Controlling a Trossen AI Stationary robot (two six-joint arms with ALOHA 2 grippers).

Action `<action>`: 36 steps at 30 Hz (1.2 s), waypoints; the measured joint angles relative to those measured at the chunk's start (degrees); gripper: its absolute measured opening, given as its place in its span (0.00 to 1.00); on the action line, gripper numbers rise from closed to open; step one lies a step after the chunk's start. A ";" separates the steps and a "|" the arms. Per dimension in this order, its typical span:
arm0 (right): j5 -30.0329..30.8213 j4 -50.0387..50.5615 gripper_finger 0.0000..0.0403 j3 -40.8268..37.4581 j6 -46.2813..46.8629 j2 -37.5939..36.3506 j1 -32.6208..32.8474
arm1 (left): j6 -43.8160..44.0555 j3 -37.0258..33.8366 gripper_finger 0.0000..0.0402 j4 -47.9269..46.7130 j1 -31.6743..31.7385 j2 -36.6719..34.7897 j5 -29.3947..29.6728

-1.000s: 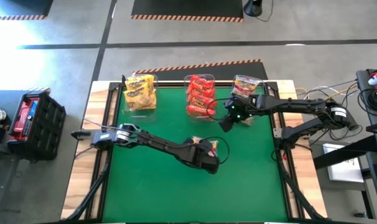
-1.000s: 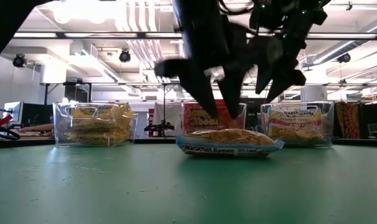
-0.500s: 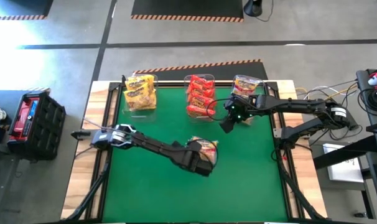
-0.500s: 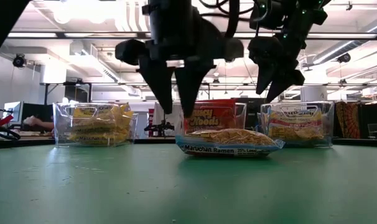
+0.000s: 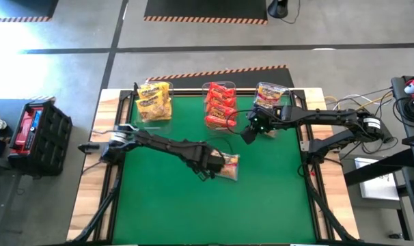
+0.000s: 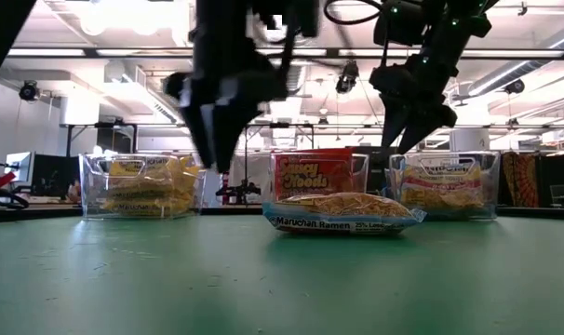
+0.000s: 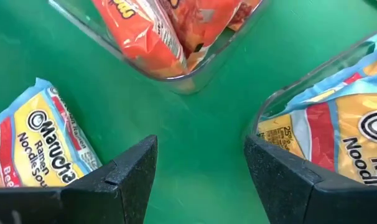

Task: Sort Maruchan noodles
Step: Put the blue noodle pack into the right transparent bin

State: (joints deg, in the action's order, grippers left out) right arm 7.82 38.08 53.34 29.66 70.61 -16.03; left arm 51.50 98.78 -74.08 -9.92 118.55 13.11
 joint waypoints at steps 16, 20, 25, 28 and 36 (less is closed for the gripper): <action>-9.75 -6.43 0.58 -0.02 6.72 0.00 2.71 | 12.39 -42.93 0.39 73.28 3.48 -23.71 -9.41; -10.84 -8.87 0.58 -0.17 7.86 0.05 5.64 | 12.60 -43.18 0.39 75.06 3.66 -21.05 -9.42; -10.85 -9.81 0.58 -0.18 7.74 3.06 8.39 | 13.62 -44.04 0.39 78.95 4.76 -20.28 -11.59; -10.76 -10.22 0.58 -0.20 6.64 6.62 9.16 | 14.35 -44.61 0.39 79.68 4.94 -20.15 -11.54; -19.86 -8.62 0.57 -0.26 6.40 13.39 10.44 | 26.69 -44.57 0.39 81.93 3.59 -16.06 -8.51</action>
State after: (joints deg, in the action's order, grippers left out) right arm -12.04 29.46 53.08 36.05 83.99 -5.59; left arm 78.18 54.21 7.86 -6.32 102.49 4.60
